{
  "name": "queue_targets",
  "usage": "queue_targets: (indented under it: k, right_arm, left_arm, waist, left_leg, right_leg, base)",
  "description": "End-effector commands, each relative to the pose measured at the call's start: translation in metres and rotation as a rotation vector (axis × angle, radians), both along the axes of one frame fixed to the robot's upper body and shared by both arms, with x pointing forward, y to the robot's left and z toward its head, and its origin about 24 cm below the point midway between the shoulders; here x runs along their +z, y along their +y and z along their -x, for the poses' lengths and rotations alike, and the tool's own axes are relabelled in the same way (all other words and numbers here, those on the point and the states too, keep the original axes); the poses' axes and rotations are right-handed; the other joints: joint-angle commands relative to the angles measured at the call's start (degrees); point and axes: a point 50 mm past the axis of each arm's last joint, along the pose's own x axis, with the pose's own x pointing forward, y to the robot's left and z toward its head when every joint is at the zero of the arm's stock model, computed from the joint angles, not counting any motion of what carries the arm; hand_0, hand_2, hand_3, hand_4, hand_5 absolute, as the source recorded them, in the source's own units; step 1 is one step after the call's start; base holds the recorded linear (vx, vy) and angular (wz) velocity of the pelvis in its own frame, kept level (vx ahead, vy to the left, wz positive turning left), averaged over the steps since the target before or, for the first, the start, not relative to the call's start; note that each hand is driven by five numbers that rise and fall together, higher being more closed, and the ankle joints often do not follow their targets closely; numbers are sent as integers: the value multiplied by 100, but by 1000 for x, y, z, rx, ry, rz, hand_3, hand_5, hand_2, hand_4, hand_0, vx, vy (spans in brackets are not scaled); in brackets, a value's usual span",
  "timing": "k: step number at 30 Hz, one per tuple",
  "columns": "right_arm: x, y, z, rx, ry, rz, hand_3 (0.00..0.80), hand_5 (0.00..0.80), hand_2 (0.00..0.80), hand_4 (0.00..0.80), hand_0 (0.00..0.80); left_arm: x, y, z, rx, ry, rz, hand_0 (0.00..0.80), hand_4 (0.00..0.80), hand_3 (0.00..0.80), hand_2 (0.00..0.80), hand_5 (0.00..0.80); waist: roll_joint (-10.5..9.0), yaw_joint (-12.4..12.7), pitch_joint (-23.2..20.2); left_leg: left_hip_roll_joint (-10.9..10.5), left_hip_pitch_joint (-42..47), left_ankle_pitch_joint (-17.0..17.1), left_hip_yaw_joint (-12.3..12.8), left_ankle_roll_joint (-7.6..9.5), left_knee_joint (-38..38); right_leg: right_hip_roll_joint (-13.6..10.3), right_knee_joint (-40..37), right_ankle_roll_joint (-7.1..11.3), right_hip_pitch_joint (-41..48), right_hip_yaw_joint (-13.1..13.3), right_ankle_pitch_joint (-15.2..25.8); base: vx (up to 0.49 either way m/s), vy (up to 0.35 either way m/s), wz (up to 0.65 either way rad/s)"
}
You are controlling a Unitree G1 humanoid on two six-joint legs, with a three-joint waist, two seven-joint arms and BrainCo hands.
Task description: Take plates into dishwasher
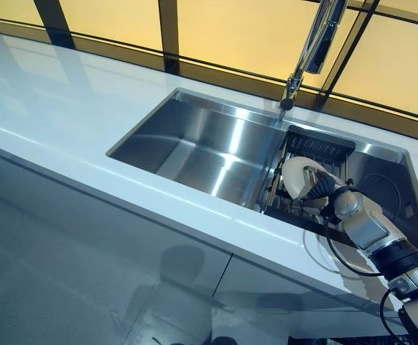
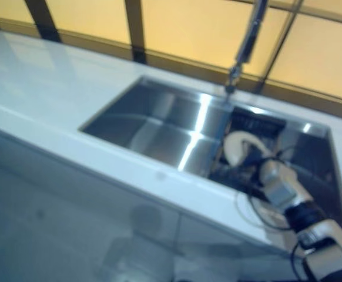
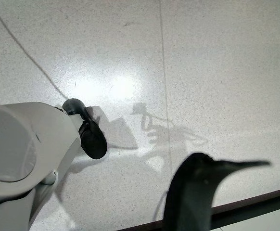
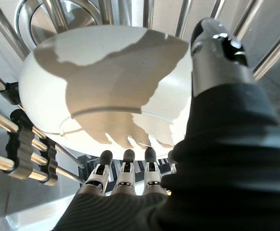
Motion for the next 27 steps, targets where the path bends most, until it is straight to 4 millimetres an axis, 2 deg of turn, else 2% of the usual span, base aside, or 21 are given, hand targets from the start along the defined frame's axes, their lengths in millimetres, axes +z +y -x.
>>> queue_targets:
  k: [1,9,13,19,20,23,25,26,27]
  right_arm:
    - [35,7,-3,-2,-71,95,0,0,0,0,0]
    - [38,-2,-3,-93,-66,233,0,0,0,0,0]
    - [51,-10,-2,-156,-95,301,0,0,0,0,0]
    - [66,-10,-2,-214,-145,407,0,0,0,0,0]
    - [65,-10,-2,-230,-145,431,44,44,44,44,44]
    - [67,-11,-1,-254,-165,485,91,91,91,91,91]
    - [68,-13,0,-278,-185,531,496,496,496,496,496]
    - [69,-13,0,-281,-190,541,496,496,496,496,496]
    - [73,-12,1,-306,-229,597,800,800,800,800,800]
  left_arm:
    - [2,-1,-8,-4,-9,-9,0,0,0,0,0]
    - [2,-8,-11,40,-54,33,0,0,0,0,0]
    - [4,-11,-14,78,-91,62,0,0,0,0,0]
    - [4,-16,-16,114,-113,92,0,0,0,0,0]
    - [4,-18,-16,119,-116,102,0,0,0,0,0]
    - [4,-20,-17,120,-120,109,0,0,0,0,0]
    - [4,-22,-16,119,-120,113,0,0,0,0,0]
    - [3,-22,-16,118,-120,114,0,0,0,0,0]
    - [3,-24,-16,114,-119,117,0,0,0,0,0]
  waist:
    - [18,81,75]
    - [175,74,263]
    - [275,79,392]
    - [378,101,497]
    - [399,104,511]
    - [429,104,519]
    - [452,107,509]
    - [457,108,506]
    - [484,115,494]
  left_leg:
    - [56,-115,-323,285,91,112]
    - [18,-248,-277,326,72,87]
    - [7,-380,-242,378,62,70]
    - [-21,-499,-203,365,48,53]
    - [-23,-513,-197,356,48,47]
    - [-24,-523,-194,351,52,45]
    - [-27,-527,-200,348,55,44]
    - [-26,-527,-201,348,56,43]
    - [-32,-525,-205,338,61,34]
  right_leg:
    - [-312,291,583,58,-142,-362]
    - [-341,297,574,-103,-132,-333]
    - [-354,289,578,-245,-149,-301]
    - [-347,314,576,-376,-154,-284]
    - [-349,314,572,-386,-165,-284]
    - [-357,322,568,-405,-176,-283]
    - [-360,326,565,-409,-187,-289]
    - [-360,326,564,-408,-189,-291]
    - [-360,318,560,-403,-193,-295]
  base:
    - [-42,35,0]
    - [-37,30,0]
    - [-77,43,0]
    - [-61,40,0]
    - [-37,32,0]
    - [-12,11,0]
    - [0,0,0]
    - [0,0,0]
    - [-21,37,1]
